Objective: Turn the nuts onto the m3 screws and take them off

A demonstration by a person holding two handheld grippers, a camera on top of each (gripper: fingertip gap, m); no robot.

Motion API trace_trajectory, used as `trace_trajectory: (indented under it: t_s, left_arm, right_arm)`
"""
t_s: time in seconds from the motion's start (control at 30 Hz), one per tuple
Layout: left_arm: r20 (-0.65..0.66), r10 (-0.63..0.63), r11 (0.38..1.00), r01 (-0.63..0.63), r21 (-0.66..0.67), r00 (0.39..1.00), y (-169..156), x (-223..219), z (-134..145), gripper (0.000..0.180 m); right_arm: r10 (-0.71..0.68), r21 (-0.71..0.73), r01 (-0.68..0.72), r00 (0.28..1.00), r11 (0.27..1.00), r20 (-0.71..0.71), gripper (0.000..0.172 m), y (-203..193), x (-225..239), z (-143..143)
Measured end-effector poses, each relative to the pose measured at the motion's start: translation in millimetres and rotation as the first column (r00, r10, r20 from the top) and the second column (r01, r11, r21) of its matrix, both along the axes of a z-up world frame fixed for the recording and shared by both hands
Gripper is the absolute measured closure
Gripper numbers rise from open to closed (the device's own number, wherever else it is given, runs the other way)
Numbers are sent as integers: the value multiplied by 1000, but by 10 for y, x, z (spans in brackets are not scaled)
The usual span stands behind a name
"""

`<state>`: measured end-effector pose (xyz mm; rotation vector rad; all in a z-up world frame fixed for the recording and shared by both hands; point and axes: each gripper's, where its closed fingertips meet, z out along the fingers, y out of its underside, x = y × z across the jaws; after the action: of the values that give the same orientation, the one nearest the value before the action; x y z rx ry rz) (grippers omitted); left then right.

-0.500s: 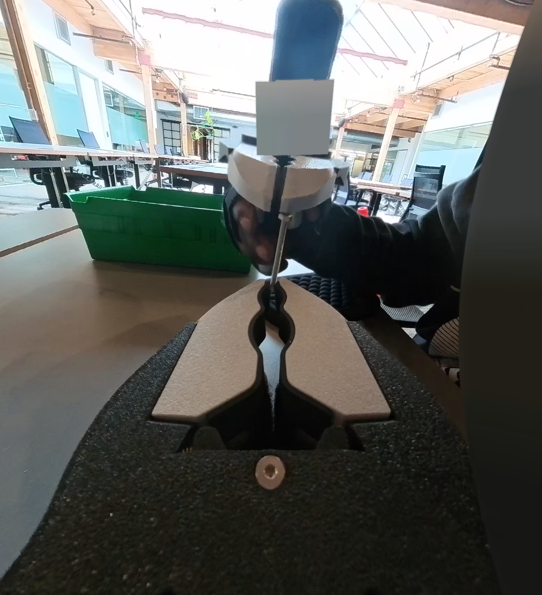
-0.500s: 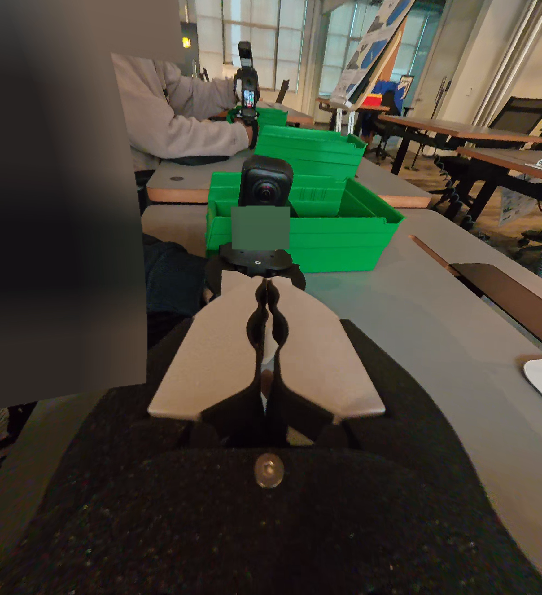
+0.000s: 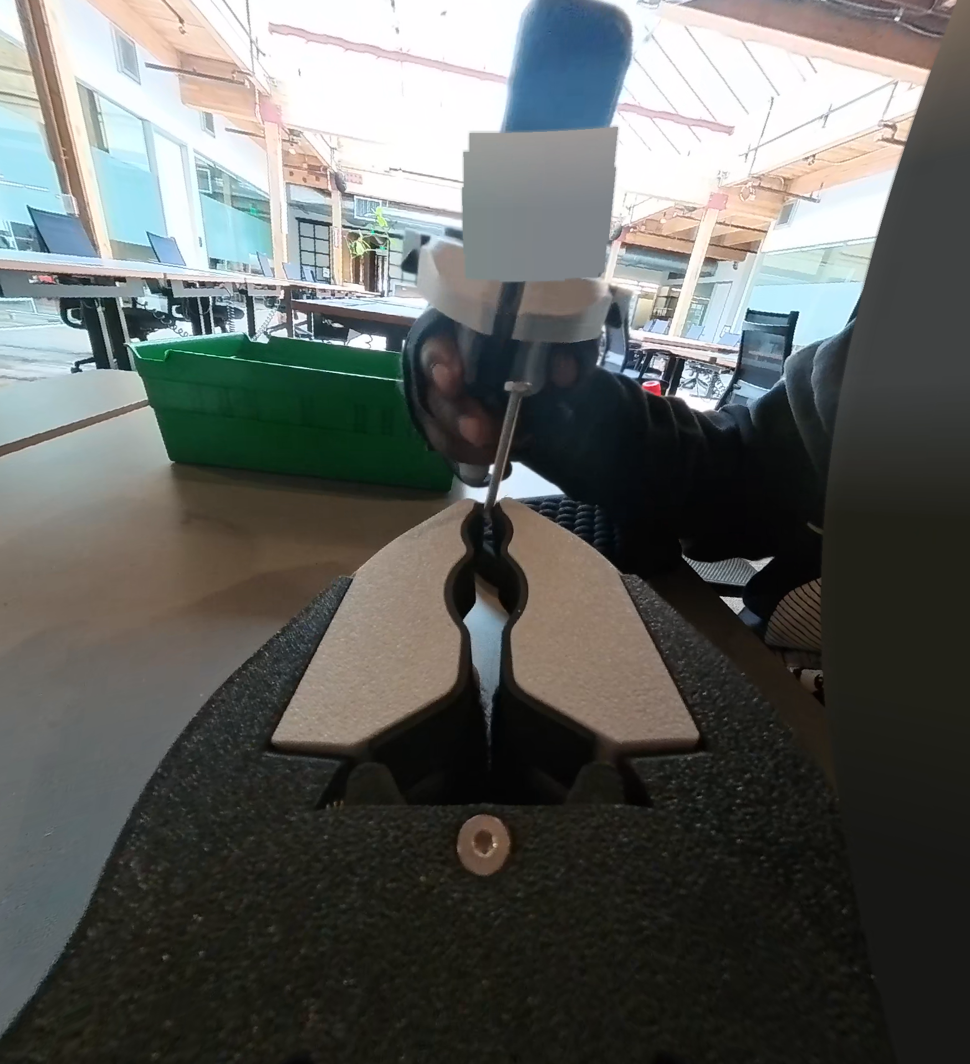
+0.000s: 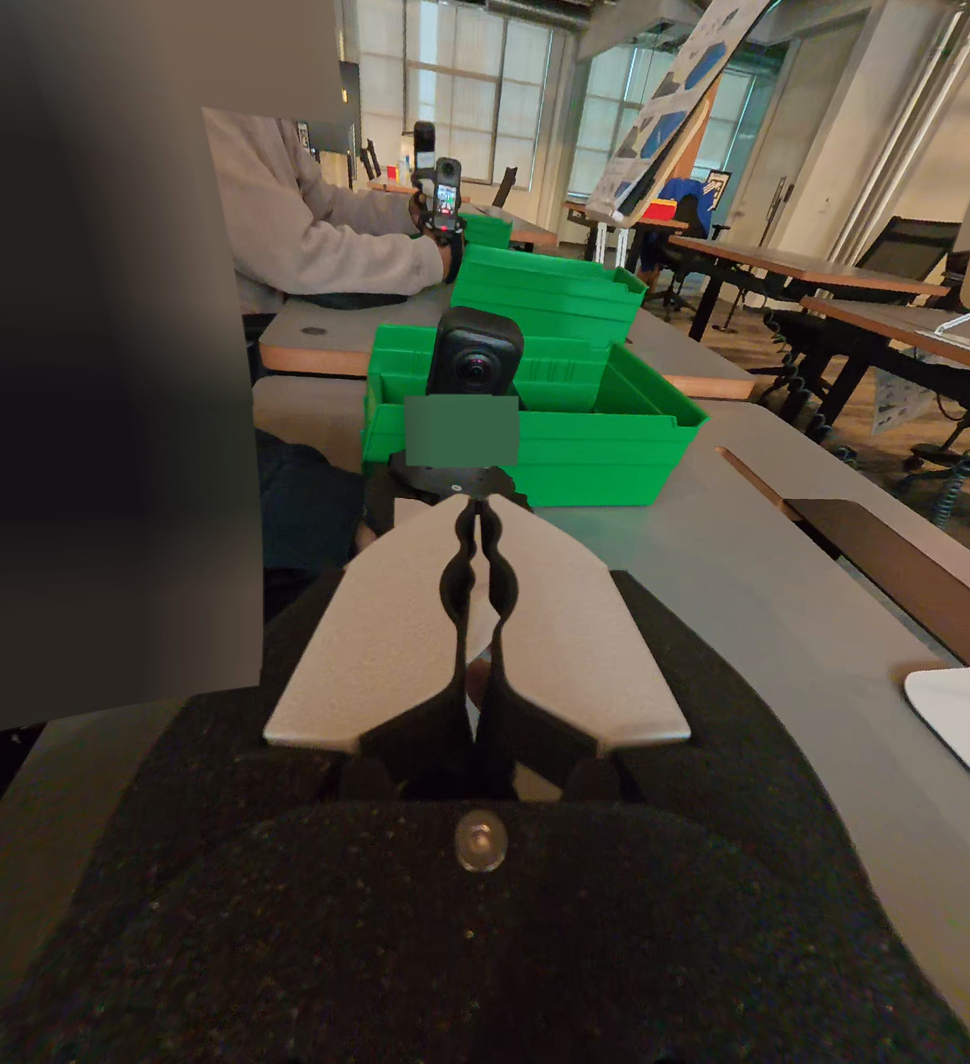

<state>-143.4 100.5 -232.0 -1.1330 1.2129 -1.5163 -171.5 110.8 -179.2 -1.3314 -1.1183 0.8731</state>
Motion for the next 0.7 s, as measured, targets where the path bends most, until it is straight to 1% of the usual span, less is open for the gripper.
trace_trajectory:
  t_s: [0.23,0.47,0.6,0.7]
  left_arm:
    - [-6,2,1000,-2,4,1000,-2,5,-7,179]
    - [-27,2,1000,-2,-2,1000,4,19,-29,179]
    - [-10,8,1000,-8,-11,1000,19,1,-10,179]
    - [-9,8,1000,-9,-13,1000,22,0,-9,179]
  right_arm:
    - [-21,26,19,997,999,78,172,9,-52,-91]
    - [-34,41,31,997,999,70,172,17,-28,-115]
    - [-19,5,20,999,1000,-43,172,18,4,40]
    - [-28,5,28,999,1000,-45,172,37,12,33]
